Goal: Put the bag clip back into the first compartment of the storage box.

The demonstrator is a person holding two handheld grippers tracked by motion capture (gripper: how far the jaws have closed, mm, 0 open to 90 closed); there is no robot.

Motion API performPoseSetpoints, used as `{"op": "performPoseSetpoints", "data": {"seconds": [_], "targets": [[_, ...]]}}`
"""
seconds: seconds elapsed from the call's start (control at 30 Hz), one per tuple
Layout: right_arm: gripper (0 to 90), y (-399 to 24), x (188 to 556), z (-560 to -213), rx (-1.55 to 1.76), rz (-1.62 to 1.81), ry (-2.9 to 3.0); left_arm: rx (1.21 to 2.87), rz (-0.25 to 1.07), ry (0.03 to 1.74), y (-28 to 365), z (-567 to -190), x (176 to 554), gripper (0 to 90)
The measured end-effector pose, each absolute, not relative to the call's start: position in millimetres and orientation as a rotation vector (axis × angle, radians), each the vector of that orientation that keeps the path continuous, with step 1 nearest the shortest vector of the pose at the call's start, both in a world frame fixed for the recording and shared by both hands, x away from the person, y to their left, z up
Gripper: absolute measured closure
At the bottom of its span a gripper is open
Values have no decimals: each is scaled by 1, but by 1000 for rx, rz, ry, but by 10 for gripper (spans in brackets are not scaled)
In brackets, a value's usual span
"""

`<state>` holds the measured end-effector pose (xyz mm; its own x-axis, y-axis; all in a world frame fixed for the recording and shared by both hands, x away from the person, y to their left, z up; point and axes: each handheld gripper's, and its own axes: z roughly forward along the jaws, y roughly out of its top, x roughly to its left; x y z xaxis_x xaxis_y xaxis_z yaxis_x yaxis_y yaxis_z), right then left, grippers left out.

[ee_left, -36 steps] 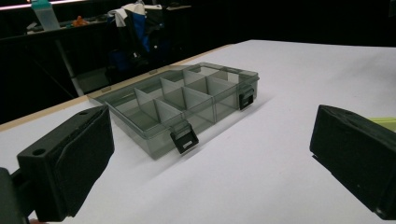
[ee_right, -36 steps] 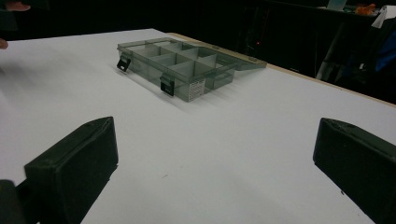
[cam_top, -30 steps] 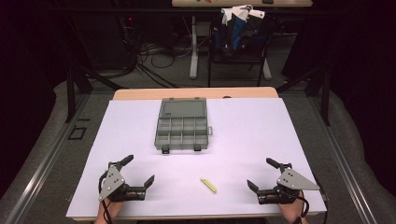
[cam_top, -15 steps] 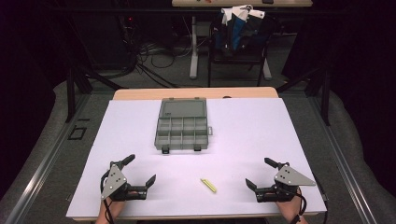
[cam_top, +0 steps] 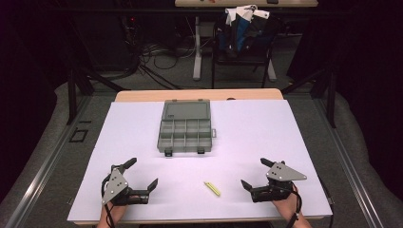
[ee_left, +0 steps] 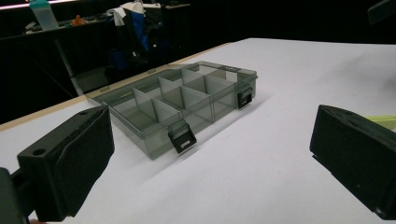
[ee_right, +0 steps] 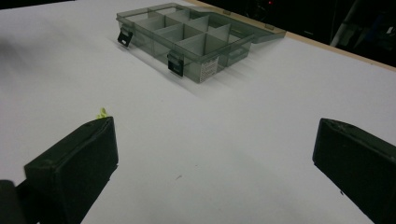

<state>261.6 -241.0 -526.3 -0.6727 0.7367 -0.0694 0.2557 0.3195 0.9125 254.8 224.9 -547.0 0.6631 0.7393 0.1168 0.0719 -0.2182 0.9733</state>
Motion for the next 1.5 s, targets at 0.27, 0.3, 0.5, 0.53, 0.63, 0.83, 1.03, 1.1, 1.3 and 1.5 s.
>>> {"op": "performPoseSetpoints", "data": {"seconds": [0.27,0.3,0.5,0.53,0.63,0.83,1.03,1.1,1.3,1.5], "targets": [[0,-230,269,-525,893,1299,2172,1695,708,667,225,-547,255,0],[0,-229,270,-524,891,1298,2178,1696,708,667,225,-547,255,0],[0,-221,274,-521,906,1284,2203,1696,709,665,226,-547,255,0],[0,-220,275,-520,907,1279,2211,1697,710,665,226,-547,255,0],[0,-215,277,-518,908,1269,2227,1699,712,666,226,-547,255,0],[0,-202,283,-515,916,1227,2278,1708,715,673,225,-547,256,0],[0,-189,286,-513,911,1210,2326,1709,719,674,226,-547,255,0],[0,-185,286,-512,909,1193,2343,1705,720,677,227,-547,254,0],[0,-175,286,-512,899,1164,2389,1700,725,678,227,-546,254,0],[0,-167,286,-510,894,1130,2429,1704,727,672,226,-546,254,0]]}}
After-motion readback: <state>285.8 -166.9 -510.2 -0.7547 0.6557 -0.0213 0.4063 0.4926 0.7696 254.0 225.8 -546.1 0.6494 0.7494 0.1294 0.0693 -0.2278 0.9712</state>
